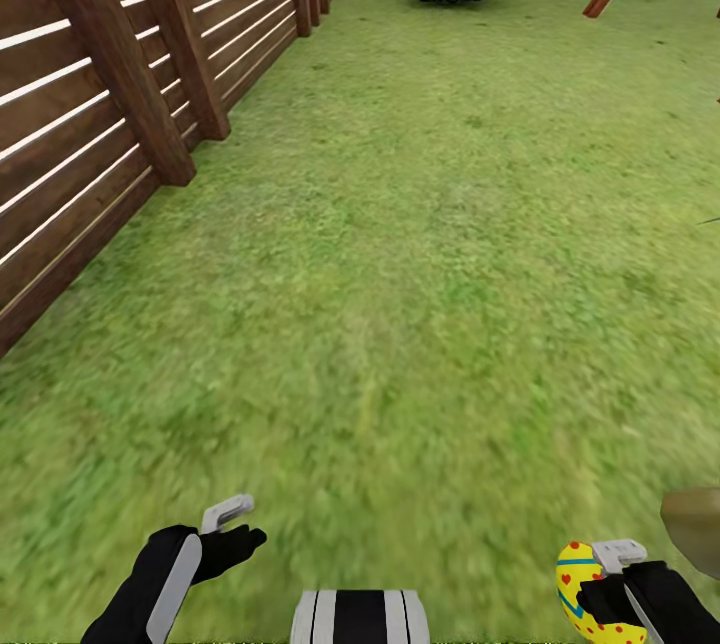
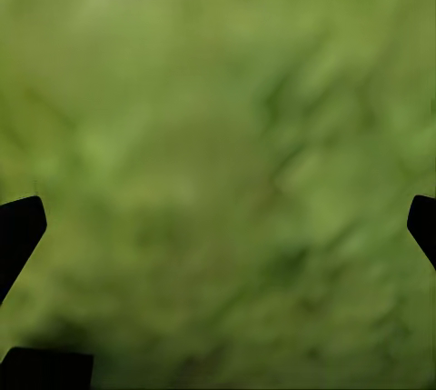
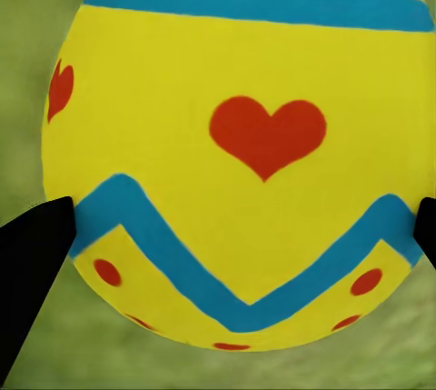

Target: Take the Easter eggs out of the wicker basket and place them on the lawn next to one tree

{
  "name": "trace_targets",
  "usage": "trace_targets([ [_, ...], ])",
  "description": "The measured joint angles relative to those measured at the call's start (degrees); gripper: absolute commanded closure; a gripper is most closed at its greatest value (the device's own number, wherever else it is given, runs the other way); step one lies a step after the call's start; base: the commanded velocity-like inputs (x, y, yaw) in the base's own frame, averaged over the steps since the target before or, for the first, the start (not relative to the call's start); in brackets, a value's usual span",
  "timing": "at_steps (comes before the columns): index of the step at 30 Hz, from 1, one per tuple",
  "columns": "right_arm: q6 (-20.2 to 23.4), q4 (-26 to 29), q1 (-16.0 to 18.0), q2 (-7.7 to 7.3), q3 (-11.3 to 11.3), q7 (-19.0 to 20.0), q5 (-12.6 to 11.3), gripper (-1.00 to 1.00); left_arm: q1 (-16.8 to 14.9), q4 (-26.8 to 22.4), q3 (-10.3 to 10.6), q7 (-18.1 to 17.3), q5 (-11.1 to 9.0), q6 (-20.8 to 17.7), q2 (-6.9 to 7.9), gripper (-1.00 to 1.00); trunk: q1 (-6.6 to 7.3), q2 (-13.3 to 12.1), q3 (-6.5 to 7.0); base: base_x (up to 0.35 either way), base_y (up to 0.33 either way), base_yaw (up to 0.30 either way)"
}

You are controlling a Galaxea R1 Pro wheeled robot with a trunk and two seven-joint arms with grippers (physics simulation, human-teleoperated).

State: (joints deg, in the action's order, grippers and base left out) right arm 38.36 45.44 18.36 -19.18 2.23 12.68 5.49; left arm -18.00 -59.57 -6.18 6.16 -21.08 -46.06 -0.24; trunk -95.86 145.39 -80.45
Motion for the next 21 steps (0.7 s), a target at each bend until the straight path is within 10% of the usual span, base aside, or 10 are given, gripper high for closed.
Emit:
trace_targets([
  [16,-0.1,0.0,0.0,0.0,0.0,0.0,-0.1,1.0,0.0,0.0,0.0,0.0,0.0,0.0,0.0,-1.0,-0.28,0.2,-2.45,0.0,0.0,0.0],
  [17,-0.1,0.0,0.0,0.0,0.0,0.0,-0.1,-1.0,0.0,0.0,0.0,0.0,0.0,0.0,-0.01,-1.0,-0.28,0.2,-2.45,0.0,0.0,0.0],
  [21,-0.1,0.0,0.0,0.0,0.0,0.0,-0.1,-1.0,0.0,0.0,0.1,0.0,0.0,0.0,-0.05,-1.0,-0.28,0.2,-2.45,0.0,0.0,0.0],
])
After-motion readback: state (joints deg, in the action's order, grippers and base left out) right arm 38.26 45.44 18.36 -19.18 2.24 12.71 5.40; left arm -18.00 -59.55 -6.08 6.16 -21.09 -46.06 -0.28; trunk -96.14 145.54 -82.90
